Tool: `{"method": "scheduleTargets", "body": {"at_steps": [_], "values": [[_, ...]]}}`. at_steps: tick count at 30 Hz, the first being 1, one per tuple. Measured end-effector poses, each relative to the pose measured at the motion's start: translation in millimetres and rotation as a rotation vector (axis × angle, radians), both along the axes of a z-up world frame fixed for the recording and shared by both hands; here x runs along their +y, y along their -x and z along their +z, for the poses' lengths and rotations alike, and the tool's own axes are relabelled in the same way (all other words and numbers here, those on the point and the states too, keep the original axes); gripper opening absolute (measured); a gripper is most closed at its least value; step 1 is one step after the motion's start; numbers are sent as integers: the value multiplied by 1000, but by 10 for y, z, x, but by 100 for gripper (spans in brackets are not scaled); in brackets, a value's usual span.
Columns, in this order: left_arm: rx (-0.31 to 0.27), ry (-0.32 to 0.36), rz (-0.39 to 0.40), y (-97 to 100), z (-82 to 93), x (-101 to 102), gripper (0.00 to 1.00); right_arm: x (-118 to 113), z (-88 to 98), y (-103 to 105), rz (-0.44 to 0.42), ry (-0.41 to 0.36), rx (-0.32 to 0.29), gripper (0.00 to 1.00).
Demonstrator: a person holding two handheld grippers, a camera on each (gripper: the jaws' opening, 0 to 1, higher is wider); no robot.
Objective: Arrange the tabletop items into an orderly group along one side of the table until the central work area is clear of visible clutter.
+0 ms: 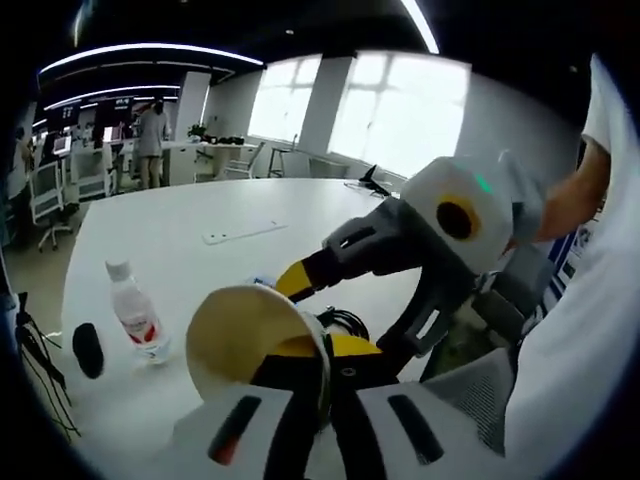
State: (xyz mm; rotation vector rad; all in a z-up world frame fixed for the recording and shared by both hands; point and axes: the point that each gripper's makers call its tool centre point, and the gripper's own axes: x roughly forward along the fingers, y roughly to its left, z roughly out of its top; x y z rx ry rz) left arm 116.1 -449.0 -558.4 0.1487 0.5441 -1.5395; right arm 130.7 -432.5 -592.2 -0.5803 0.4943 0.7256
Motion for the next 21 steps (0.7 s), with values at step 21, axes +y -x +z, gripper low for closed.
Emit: {"method": "scheduleTargets", "body": {"at_steps": [21], "values": [[-47,-59,-13,-179,-123,-159,0,-551,-140,437,-199,-63,56,58]]}}
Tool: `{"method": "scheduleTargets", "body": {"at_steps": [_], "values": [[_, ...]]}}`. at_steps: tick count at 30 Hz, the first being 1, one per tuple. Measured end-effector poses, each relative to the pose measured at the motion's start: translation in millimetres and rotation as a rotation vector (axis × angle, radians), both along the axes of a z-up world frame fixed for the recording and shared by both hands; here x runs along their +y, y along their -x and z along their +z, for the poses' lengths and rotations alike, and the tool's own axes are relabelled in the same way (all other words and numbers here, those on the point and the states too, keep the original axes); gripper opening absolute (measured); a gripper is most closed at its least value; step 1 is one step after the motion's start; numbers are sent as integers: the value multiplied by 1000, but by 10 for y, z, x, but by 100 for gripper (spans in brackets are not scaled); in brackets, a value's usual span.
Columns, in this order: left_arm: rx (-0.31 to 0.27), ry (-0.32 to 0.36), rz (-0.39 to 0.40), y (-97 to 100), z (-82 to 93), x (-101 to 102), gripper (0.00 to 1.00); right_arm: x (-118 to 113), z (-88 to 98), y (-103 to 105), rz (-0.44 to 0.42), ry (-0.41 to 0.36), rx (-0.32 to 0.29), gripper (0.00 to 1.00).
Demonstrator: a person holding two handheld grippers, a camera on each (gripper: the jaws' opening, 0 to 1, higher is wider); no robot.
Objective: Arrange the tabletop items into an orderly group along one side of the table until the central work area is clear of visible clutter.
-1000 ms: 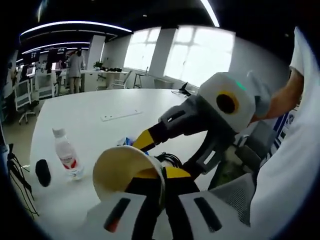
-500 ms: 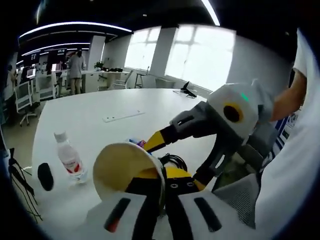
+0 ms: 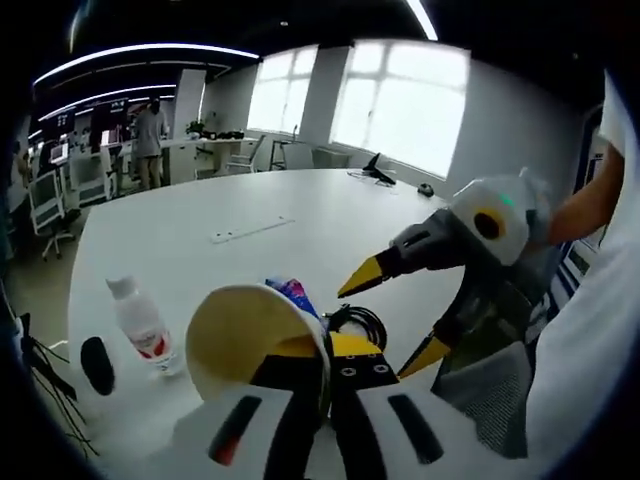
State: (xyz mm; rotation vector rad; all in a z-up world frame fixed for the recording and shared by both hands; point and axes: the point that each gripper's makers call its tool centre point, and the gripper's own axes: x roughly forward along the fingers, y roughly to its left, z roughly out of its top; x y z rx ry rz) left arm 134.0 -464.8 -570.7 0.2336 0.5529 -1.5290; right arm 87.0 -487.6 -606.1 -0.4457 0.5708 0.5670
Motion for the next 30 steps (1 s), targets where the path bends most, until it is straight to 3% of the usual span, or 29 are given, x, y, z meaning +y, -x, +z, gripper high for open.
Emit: {"method": "scheduleTargets", "body": {"at_steps": [4,19,30], "values": [[-62,-63,7,-119,-134,-8,0,-130,21,85,-53,-13,3,60],[-93,-160,18,-363,-428,-190,0,-598,102,437,-307,-181,1,71],[-141,-268,22,-571,-659,-323,0,-798,13,706,-400,-209,26,71]]}}
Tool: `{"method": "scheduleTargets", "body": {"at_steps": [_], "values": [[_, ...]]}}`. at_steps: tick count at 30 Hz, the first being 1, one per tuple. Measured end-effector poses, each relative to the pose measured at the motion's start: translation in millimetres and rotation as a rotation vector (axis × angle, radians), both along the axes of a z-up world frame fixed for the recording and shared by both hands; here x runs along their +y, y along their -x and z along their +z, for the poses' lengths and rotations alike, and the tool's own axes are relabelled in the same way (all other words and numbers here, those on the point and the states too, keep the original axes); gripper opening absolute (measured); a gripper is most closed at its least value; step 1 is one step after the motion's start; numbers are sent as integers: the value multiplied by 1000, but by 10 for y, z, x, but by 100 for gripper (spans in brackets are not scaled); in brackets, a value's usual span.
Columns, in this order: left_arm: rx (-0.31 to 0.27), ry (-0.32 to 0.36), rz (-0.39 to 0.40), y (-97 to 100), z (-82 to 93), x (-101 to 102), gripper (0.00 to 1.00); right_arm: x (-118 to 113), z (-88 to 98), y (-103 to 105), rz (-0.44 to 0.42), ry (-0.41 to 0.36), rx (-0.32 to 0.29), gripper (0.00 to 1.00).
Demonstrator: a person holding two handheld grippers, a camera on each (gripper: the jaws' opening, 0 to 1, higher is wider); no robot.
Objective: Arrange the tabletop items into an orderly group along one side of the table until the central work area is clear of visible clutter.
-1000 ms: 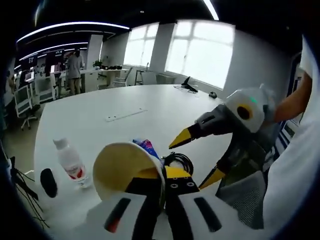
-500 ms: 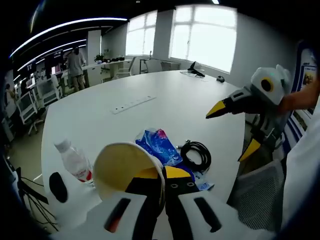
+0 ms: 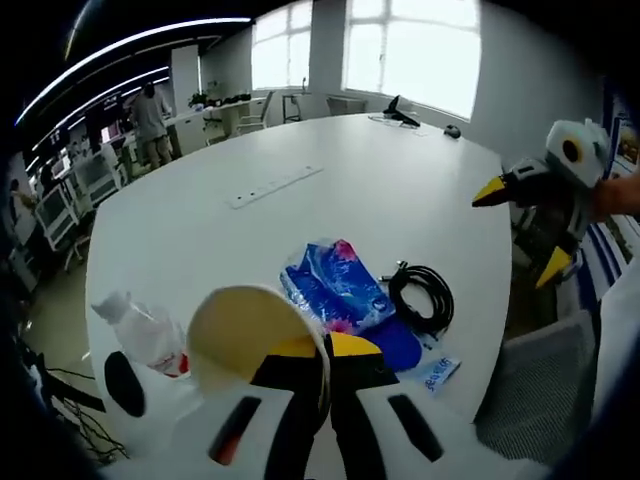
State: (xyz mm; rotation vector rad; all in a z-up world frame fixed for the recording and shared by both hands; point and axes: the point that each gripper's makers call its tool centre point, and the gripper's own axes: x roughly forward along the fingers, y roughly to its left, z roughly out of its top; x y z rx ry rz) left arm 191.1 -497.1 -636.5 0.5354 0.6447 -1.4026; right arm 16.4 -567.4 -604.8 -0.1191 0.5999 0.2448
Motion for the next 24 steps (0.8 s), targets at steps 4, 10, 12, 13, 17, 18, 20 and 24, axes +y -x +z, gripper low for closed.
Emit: {"method": "scheduleTargets", "body": {"at_steps": [4,10,12,13,17,18,20,24], "values": [[-11,-47,31,-97,-106,-55,0,-87,-16,82,-35,-15,8,70],[-65,-134,36,-204,-314,-114,0,-212,-49,185,-82,-37,19,69],[-88,-166,35,-248,-360,-103,0,-231,-53,208,-88,-36,22,69],[-92,-176,28,-271,-402,-121,0,-241,-56,219,-90,-37,24,69],[-103,-209,22,-339,-504,-187,0,-299,-72,269,-105,-40,34,69],[-104,-214,20,-340,-511,-196,0,-315,-73,278,-108,-40,35,69],[-102,-223,20,-390,-549,-238,0,-344,-74,288,-116,-40,36,69],[-80,-236,58,-507,-599,-285,0,-393,-81,296,-136,-50,36,69]]}}
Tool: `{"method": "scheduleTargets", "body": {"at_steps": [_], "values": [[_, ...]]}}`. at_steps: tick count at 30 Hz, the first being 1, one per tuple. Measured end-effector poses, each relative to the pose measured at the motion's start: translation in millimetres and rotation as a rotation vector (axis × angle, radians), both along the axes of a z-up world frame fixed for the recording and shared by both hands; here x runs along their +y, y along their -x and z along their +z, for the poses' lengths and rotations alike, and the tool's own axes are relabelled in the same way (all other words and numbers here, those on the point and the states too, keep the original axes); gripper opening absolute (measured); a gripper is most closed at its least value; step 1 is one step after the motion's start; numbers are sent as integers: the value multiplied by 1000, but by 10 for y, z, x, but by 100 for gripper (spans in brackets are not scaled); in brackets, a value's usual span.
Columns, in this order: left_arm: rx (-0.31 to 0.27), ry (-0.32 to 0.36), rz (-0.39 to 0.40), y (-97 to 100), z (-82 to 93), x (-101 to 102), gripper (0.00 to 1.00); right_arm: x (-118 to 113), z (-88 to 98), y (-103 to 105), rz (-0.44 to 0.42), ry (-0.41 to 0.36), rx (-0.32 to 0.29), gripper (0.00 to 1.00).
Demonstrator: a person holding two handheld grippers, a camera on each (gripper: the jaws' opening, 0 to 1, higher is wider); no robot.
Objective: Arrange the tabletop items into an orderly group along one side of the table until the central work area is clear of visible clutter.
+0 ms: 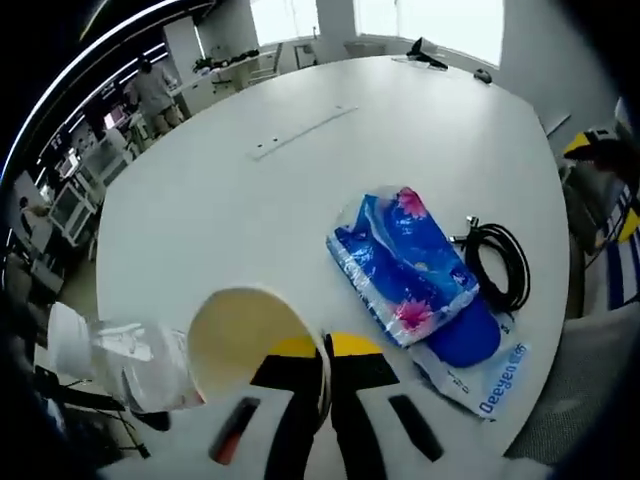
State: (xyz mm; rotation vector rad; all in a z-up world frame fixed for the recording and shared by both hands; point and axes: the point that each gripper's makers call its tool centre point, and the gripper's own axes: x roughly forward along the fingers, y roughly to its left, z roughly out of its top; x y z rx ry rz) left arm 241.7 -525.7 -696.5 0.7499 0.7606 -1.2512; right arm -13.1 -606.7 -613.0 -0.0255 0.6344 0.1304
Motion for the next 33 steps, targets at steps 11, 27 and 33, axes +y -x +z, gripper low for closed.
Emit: {"method": "scheduleTargets", "body": {"at_steps": [11,27,33], "values": [[11,-51,24,-154,-153,-55,0,27,-28,20,-12,-23,8,69],[20,-85,19,-230,-243,-58,0,-25,-60,82,-31,-24,19,69],[28,-75,23,-240,-231,-73,2,-35,-65,82,-31,-24,21,69]]}}
